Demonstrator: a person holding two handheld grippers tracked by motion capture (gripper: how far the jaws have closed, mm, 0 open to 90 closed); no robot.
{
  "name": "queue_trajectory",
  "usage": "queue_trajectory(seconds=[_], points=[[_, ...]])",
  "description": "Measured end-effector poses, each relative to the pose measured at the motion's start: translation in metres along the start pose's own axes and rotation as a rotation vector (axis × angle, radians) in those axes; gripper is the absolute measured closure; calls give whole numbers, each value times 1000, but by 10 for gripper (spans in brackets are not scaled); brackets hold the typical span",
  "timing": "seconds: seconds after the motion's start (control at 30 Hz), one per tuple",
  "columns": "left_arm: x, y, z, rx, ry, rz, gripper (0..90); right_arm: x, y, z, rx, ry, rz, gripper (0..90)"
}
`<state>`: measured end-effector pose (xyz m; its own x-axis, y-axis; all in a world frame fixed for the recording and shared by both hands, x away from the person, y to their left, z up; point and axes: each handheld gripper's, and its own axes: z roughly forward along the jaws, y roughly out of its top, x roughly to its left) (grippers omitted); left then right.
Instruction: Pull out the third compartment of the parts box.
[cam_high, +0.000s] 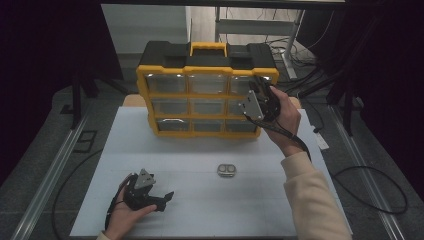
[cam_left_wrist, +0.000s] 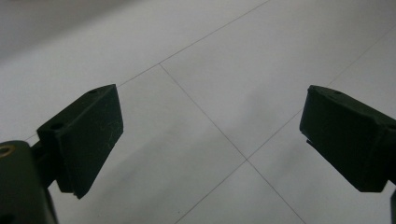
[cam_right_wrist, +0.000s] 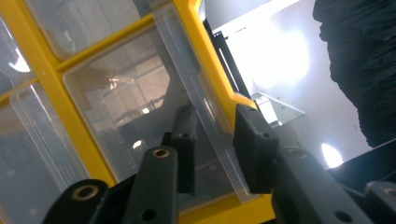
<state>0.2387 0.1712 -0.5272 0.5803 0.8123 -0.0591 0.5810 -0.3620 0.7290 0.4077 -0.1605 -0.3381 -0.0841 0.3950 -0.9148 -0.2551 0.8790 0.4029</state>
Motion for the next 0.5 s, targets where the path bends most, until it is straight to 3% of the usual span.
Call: queue_trajectory(seconds=[0.03, 0.1, 0.13, 0.27, 0.33, 0.5], points=[[0, 0, 0, 0, 0, 0, 67, -2, 1, -2, -14, -17, 11, 747], [0, 0, 0, 1, 0, 1, 67, -6, 3, -3, -35, 4, 59, 747], [0, 0, 0, 1, 0, 1, 68, -7, 4, -3, -31, 7, 59, 739], [0, 0, 0, 0, 0, 1, 68, 1, 0, 1, 4, 34, 2, 681], [0, 0, 0, 0, 0, 2, 68, 3, -2, 2, 8, 15, -2, 656], [0, 0, 0, 0, 0, 0, 68, 4, -2, 4, 4, 19, -9, 619]])
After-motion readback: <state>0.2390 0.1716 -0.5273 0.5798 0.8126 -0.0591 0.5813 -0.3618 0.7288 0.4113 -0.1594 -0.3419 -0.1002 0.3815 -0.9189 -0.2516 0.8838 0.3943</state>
